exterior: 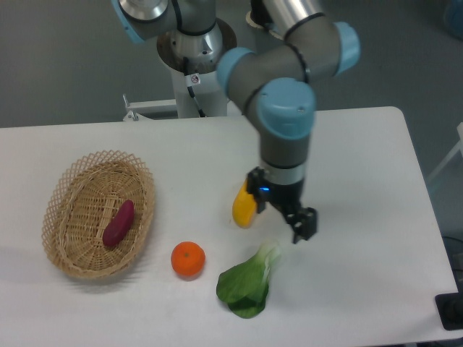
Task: Place the sweet potato in the basket
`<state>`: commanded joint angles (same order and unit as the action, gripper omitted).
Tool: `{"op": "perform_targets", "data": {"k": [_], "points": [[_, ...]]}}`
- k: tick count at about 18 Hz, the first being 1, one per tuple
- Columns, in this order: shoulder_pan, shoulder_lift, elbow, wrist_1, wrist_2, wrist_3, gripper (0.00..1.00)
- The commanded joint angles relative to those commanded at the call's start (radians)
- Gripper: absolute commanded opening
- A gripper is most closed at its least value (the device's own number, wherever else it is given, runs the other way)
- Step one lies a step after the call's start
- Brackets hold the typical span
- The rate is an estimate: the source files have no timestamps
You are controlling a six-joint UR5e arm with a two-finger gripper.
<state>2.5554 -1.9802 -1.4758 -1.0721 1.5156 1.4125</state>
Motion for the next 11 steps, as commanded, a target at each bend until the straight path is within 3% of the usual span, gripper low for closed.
{"op": "perform_targets", "data": {"k": [4, 11], "points": [[0.081, -0.048, 0.080, -0.061, 0.000, 0.112, 1.00], [0.154, -0.127, 0.164, -0.071, 0.040, 0.221, 1.00]]}}
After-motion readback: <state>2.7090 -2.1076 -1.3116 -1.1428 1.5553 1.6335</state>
